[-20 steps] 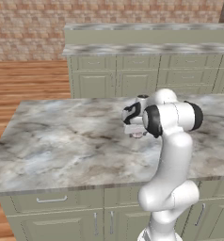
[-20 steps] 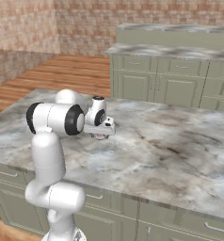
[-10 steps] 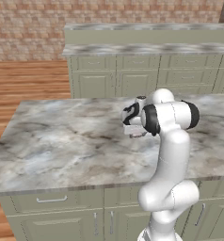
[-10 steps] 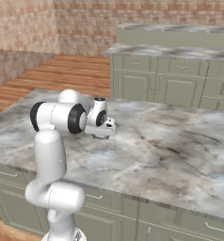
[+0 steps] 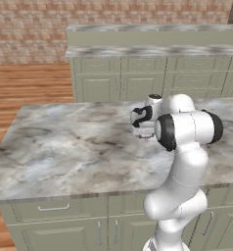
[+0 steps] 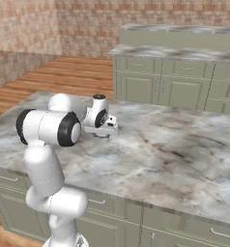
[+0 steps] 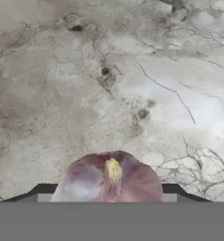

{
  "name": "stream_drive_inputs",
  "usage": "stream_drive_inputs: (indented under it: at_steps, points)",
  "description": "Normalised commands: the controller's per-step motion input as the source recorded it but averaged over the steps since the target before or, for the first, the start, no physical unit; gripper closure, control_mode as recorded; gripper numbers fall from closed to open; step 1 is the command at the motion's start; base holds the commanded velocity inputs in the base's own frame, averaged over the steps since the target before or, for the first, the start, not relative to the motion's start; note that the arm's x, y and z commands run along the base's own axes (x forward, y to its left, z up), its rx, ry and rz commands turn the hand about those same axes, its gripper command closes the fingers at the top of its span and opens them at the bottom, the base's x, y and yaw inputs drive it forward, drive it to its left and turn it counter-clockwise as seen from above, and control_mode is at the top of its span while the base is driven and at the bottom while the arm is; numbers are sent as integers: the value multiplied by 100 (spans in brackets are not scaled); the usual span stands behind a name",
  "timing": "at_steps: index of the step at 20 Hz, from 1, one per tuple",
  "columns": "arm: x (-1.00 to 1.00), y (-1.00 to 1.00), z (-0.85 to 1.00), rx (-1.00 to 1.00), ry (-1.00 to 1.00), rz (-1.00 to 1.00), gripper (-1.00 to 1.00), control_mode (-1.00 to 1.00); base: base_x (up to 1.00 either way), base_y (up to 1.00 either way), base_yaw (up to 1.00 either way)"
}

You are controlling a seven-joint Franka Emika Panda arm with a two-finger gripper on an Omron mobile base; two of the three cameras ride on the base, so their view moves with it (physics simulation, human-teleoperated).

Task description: Place the garlic in the correct fridge rack based on whether it is a fruit or vegetable. Finally, close the fridge door.

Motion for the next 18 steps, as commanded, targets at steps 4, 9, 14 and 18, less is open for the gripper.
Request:
stream_drive_inputs:
  at_steps: [4,9,14,18]
  points:
    - [-100,-3,96,0,-33,-3,100,-100,0,0,0]
    - [-100,0,74,0,-33,-6,100,-100,0,0,0]
    - [-100,0,60,0,-32,-6,100,-100,0,0,0]
    - [-100,9,32,0,-15,-2,100,-100,0,0,0]
